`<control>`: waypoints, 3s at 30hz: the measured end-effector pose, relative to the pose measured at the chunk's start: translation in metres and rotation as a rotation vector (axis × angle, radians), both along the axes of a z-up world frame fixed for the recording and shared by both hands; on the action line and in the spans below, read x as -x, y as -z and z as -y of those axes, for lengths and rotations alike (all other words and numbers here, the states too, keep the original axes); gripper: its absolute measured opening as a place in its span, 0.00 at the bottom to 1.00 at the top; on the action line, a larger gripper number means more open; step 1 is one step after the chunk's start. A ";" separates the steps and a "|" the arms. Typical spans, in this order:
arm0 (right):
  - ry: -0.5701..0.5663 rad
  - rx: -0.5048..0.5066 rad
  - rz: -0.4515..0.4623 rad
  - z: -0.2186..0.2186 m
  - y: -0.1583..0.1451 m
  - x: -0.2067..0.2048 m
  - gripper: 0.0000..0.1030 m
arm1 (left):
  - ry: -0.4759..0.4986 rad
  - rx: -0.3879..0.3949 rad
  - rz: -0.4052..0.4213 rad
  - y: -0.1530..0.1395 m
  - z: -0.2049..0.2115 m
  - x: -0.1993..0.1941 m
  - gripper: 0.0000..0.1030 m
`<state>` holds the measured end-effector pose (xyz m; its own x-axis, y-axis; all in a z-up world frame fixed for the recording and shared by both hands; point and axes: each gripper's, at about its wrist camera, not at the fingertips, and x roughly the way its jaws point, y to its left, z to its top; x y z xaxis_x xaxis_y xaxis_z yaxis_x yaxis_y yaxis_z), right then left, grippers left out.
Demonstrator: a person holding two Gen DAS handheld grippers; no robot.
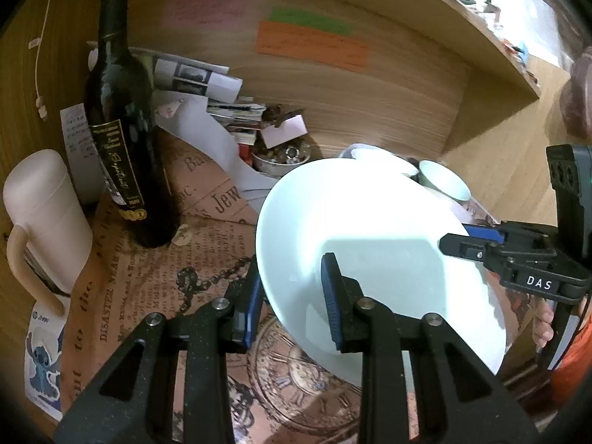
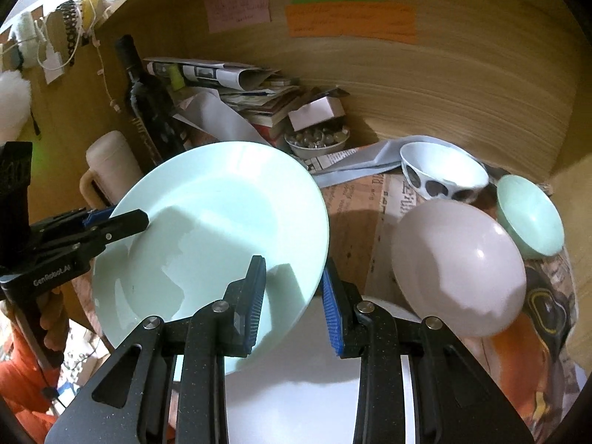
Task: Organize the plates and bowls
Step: 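Lift the mint green plate and carry it over the white plate, then lower the mint green plate onto the white plate and open the left gripper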
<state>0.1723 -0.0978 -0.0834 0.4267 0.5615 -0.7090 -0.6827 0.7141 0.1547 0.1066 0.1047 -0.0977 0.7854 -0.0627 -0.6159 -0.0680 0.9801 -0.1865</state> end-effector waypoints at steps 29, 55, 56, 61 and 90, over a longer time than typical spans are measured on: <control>0.162 -0.059 -0.078 0.093 0.032 0.032 0.27 | 0.169 -0.031 -0.060 0.025 0.078 -0.004 0.28; 0.257 -0.093 -0.158 0.123 0.062 0.034 0.27 | 0.243 -0.031 -0.149 0.056 0.103 -0.027 0.28; 0.259 -0.093 -0.158 0.123 0.063 0.034 0.27 | 0.243 -0.035 -0.150 0.057 0.104 -0.028 0.29; 0.262 -0.104 -0.173 0.124 0.065 0.033 0.27 | 0.251 -0.059 -0.145 0.057 0.106 -0.030 0.29; 0.259 -0.110 -0.128 0.132 0.063 0.042 0.27 | 0.264 -0.172 -0.139 0.062 0.117 -0.034 0.43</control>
<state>0.1305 -0.2301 -0.1466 0.4770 0.5223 -0.7069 -0.4500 0.8360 0.3140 0.1402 -0.0121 -0.1594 0.6633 -0.1387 -0.7354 0.1795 0.9835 -0.0236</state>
